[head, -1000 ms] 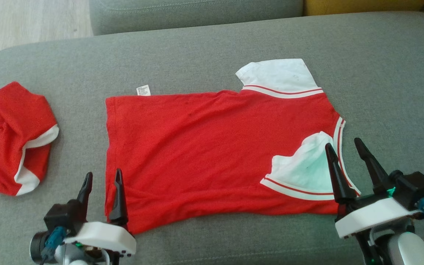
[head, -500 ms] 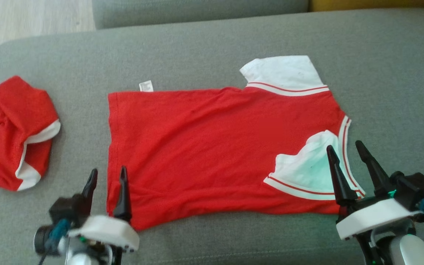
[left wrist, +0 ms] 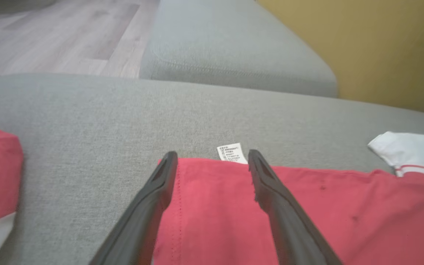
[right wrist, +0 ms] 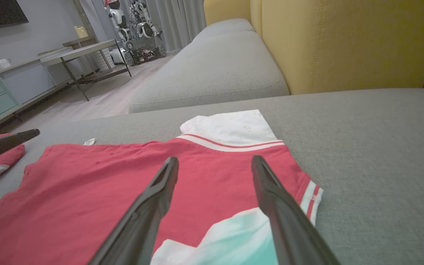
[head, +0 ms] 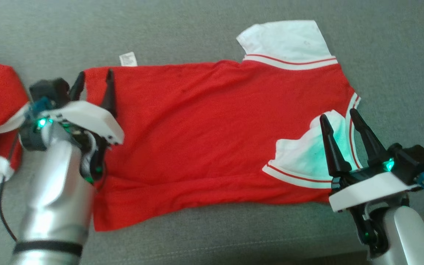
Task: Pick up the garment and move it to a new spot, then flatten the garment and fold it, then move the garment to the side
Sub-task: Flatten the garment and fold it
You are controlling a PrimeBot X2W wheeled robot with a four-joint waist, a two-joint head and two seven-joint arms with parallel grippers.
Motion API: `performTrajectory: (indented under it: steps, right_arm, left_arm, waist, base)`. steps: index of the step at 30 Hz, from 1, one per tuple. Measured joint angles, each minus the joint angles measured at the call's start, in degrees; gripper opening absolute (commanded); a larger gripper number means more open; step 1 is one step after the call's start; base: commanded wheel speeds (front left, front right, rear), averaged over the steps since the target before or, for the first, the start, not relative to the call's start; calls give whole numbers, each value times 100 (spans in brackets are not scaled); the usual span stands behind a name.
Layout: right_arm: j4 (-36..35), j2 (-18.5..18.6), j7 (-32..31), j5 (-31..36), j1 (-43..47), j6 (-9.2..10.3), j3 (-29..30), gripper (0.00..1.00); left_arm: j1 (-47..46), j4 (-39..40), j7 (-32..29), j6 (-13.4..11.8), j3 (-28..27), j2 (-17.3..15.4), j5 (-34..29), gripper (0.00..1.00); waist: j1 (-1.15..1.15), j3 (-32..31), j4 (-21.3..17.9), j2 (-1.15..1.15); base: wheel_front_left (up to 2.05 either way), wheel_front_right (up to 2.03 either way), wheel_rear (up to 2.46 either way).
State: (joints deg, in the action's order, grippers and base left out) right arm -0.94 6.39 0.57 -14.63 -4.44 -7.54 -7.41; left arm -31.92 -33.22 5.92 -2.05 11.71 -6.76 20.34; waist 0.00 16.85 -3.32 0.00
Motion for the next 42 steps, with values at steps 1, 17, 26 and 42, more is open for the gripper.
performTrajectory:
  steps: [1,17,26,42]
  right_arm:
    - [24,1,22,-19,-36,0,-15,100]
    - [500,4,154,-240,-353,0,-201,100]
    - [1187,296,198,-343,-1056,0,31,100]
    - [4149,1211,-70,-911,-4545,0,-694,100]
  left_arm:
    - [-168,-298,-60,10,-32,-13,13,100]
    - [-1592,-2962,-164,468,-207,-119,302,0]
    - [-1833,-3455,187,597,-110,-47,302,0]
    - [-2571,-3707,558,815,396,534,294,0]
  waist:
    - [0,57,-31,0]
    - [0,296,-275,0]
    - [0,300,-202,0]
    - [0,806,567,0]
  base:
    - [0,0,0]
    - [0,0,0]
    - [0,0,0]
    - [0,0,0]
